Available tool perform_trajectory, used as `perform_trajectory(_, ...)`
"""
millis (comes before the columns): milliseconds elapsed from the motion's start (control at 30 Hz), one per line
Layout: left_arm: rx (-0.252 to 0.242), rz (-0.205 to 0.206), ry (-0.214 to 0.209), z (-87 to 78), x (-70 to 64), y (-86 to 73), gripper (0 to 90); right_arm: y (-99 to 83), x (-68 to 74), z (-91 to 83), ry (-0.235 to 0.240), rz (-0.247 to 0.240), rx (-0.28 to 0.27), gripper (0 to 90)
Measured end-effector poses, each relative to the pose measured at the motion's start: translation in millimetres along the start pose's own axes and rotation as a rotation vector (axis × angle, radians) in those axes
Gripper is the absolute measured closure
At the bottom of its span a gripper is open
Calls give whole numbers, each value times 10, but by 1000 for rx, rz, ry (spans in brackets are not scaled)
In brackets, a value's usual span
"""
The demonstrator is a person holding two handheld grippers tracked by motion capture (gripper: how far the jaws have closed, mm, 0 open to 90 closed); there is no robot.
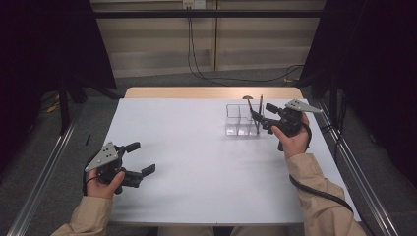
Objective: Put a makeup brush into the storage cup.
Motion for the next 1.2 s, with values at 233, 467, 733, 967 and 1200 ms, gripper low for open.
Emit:
perform_trajectory(233, -6, 3, 3, -5, 9, 7, 4, -36, 34, -50, 10, -12, 4, 192)
perform_trajectory(467, -12, 0, 1, -5, 11, 16, 2, -80, 87, -98, 25, -24, 10, 177)
perform_trajectory(733, -14, 0, 5, -14, 16, 19, 2, -109, 165, -153, 39, -51, 22, 167)
perform_trajectory(967, -15, -1, 10, -20, 31, 18, 2, -135, 179, -206, 43, -62, 27, 158)
perform_trajectory(1200, -16, -1, 12, -8, 37, 20, 2, -148, 193, -263, 34, -83, 31, 149)
Point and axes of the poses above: each handheld gripper's, and its own axes: z roughly forward along the jaws, y roughly out of its top, x roughly to its left, the point moved 7 cm from there along z, roughly forward along the jaws, and after that the axes turned 10 degrees about z, right-handed, at the moved point
